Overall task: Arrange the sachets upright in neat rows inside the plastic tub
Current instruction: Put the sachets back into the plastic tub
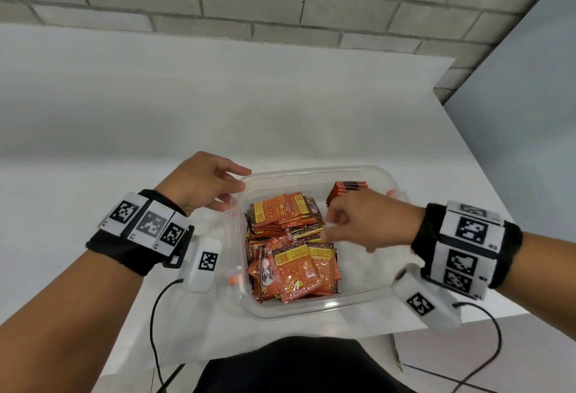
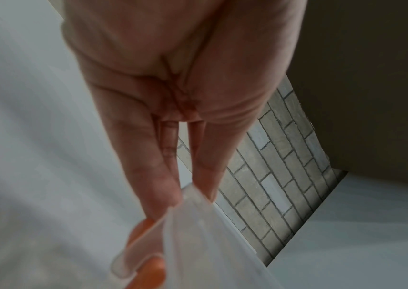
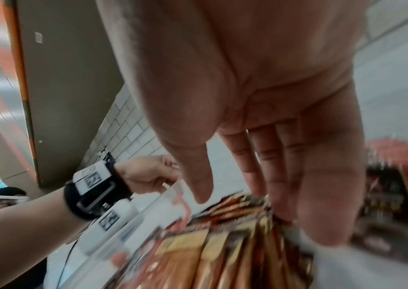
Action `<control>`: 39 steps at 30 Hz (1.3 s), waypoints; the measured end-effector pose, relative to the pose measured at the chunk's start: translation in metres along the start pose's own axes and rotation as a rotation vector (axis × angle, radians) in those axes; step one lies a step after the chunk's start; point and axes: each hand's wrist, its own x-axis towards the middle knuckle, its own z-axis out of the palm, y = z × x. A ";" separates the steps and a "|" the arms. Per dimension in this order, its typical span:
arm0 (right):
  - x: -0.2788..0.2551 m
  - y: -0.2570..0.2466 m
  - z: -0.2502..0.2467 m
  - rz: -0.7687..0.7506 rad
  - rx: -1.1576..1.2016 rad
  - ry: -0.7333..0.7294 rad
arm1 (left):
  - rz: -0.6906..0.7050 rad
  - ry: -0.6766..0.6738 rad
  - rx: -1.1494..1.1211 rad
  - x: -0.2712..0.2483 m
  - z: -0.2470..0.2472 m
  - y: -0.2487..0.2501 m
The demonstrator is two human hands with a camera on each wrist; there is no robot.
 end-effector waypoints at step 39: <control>0.003 0.030 -0.018 -0.003 0.511 0.006 | 0.018 -0.015 0.061 -0.001 -0.002 -0.002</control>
